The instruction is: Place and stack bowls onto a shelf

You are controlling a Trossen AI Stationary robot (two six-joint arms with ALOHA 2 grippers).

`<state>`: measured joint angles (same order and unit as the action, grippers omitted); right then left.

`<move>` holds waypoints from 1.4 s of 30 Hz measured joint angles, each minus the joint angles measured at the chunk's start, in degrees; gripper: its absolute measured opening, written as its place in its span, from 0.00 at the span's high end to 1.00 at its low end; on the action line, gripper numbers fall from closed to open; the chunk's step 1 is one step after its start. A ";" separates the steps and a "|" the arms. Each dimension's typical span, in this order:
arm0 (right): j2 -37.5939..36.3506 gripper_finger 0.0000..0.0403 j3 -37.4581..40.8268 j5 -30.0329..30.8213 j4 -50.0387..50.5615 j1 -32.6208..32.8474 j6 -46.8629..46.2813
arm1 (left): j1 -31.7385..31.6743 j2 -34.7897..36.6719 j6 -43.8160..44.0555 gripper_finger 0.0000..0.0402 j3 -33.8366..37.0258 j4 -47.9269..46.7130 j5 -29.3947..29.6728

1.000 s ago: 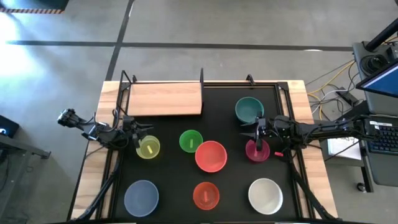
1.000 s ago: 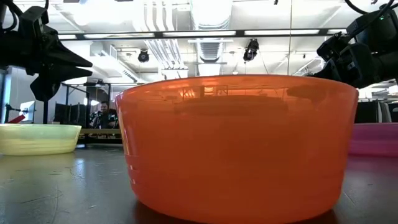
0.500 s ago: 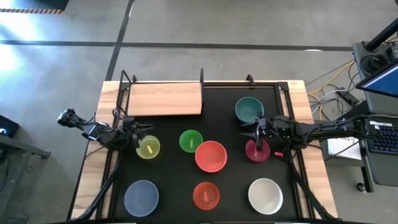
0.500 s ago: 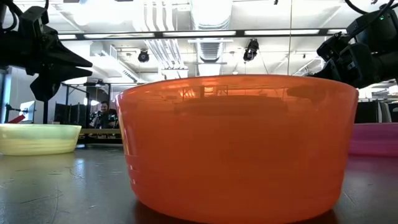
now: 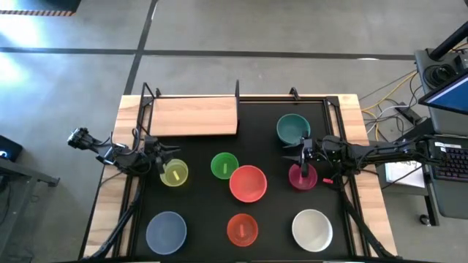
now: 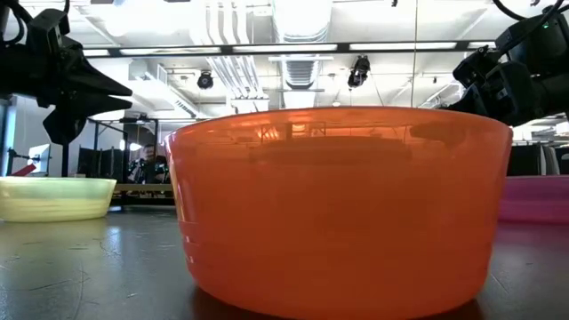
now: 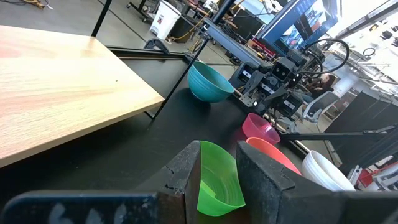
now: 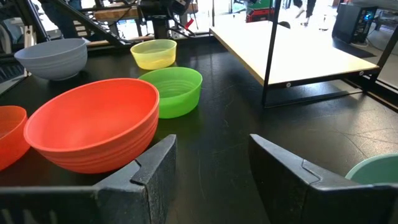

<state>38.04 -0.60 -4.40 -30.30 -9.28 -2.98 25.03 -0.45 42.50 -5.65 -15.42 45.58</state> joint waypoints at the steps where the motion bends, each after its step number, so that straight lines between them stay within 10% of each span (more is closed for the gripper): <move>1: 0.00 0.54 0.00 0.00 0.00 0.00 0.00 | 0.00 0.00 -0.02 0.79 0.00 0.00 0.15; 31: -0.01 0.54 0.00 0.00 0.02 0.00 0.00 | 0.00 -1.54 -2.78 0.77 0.06 1.14 -4.83; 42: 0.00 0.54 0.00 0.00 0.00 -0.02 0.00 | 0.00 -14.41 -6.23 0.77 -8.43 0.39 -5.79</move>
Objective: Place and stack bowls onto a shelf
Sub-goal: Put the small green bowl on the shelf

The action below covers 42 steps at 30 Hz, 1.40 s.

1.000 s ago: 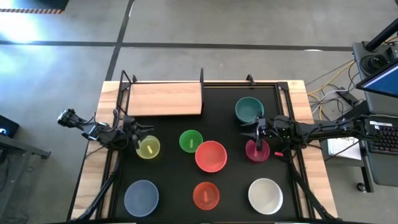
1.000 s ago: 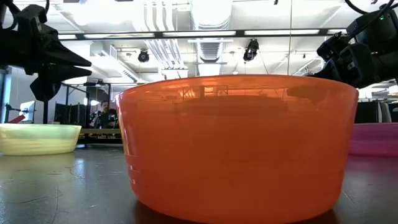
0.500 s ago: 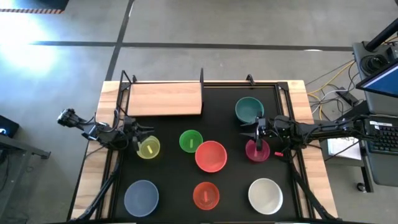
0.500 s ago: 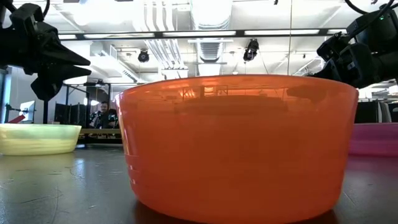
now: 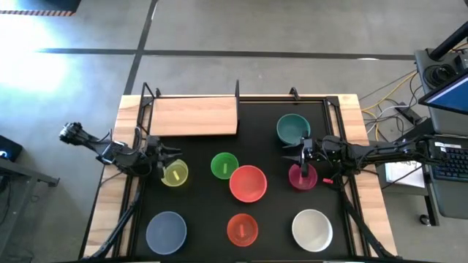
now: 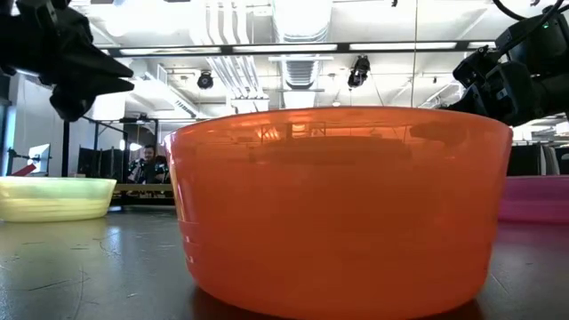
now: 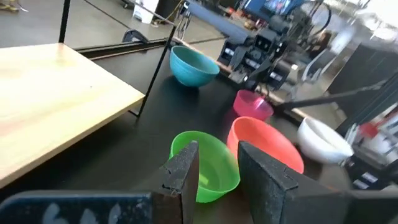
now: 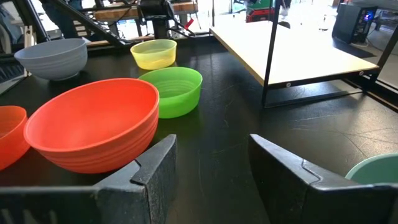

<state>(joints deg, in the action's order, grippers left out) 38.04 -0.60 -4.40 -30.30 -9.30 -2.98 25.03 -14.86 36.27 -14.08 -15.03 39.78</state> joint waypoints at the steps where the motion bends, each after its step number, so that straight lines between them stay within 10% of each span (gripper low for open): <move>1: 0.00 0.54 0.00 0.00 0.00 0.01 0.00 | 0.01 -1.70 0.01 0.77 -0.39 -0.02 0.00; 19: 0.00 0.54 0.00 0.00 0.02 0.00 0.00 | -0.02 -34.49 2.23 0.77 -6.88 9.00 -6.06; 42: -0.01 0.54 0.00 0.00 0.00 0.00 0.00 | -4.24 -60.42 -34.53 0.77 -19.95 8.84 -9.51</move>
<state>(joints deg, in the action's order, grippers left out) 38.04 -0.60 -4.40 -30.30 -9.30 -2.98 20.79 -75.28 1.74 -34.03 -6.19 30.28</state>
